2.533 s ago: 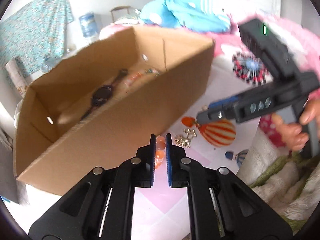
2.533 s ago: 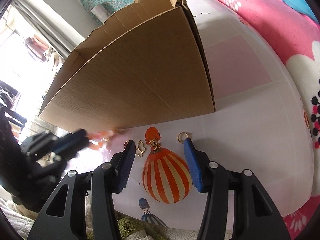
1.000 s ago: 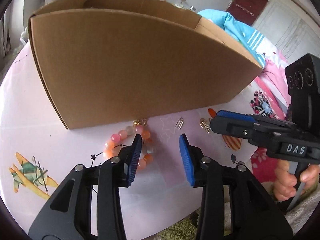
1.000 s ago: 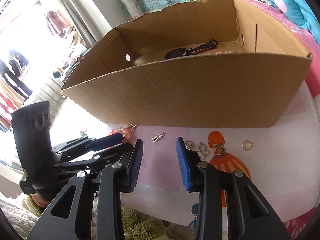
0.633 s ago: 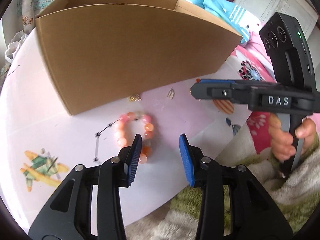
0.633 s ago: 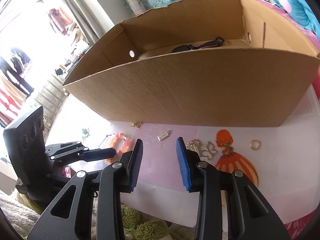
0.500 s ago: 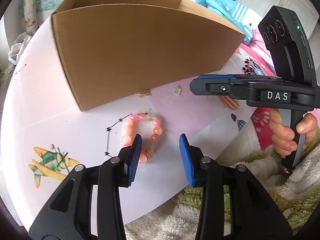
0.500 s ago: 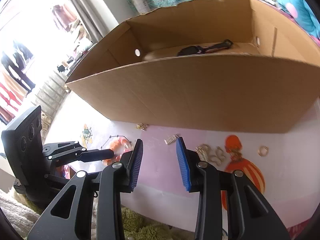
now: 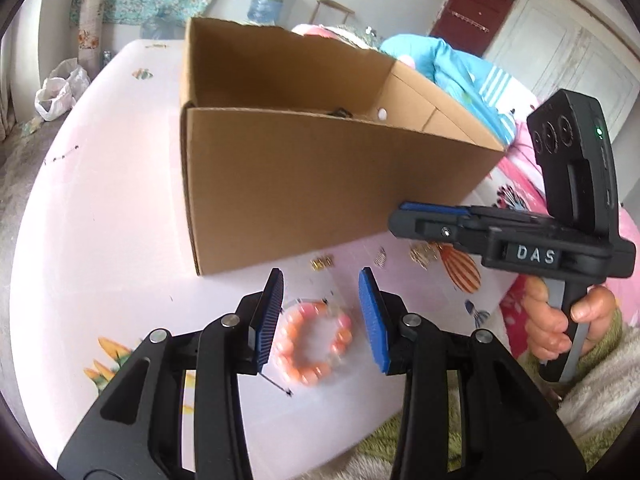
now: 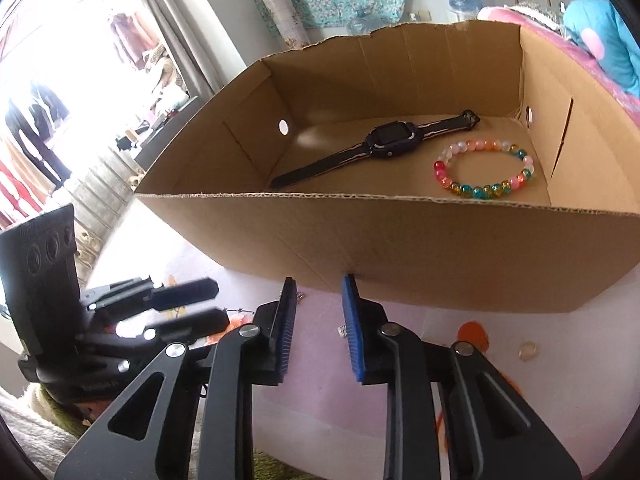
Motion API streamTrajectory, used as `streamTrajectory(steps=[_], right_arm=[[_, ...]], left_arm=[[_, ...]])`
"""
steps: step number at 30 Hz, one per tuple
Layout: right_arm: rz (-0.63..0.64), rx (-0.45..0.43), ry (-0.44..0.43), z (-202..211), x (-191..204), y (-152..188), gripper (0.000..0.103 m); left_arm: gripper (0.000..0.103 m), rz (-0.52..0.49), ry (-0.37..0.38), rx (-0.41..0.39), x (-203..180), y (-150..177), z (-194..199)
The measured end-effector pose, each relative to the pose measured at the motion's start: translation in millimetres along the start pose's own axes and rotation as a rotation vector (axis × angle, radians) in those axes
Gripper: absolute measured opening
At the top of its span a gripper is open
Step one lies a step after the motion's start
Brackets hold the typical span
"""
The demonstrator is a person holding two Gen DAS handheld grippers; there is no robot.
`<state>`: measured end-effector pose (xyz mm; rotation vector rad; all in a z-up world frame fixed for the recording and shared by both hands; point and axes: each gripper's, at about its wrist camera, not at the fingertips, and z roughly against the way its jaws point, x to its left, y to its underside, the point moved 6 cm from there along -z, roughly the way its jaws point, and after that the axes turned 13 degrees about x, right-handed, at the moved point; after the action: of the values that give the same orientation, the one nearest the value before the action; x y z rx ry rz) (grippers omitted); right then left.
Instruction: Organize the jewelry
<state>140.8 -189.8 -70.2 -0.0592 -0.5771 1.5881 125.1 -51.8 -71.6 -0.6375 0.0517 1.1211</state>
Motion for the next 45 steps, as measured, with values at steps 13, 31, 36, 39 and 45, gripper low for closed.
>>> streamTrajectory(steps=[13, 31, 36, 39, 45], right_arm=[[0.005, -0.008, 0.016, -4, 11, 18, 0.023], [-0.165, -0.082, -0.031, 45, -47, 62, 0.024], [-0.208, -0.101, -0.046, 52, -68, 73, 0.024], [-0.226, -0.109, -0.047, 56, -81, 78, 0.024], [-0.256, -0.094, 0.07, 59, -105, 86, 0.024]], left_arm=[[0.037, 0.015, -0.007, -0.021, 5, -4, -7], [0.035, -0.137, -0.08, 0.144, -47, -3, -48], [0.035, -0.173, -0.139, 0.104, -63, 0, -43], [0.035, -0.194, -0.12, 0.076, -76, -9, -42], [0.036, -0.25, -0.102, 0.094, -104, -18, -58]])
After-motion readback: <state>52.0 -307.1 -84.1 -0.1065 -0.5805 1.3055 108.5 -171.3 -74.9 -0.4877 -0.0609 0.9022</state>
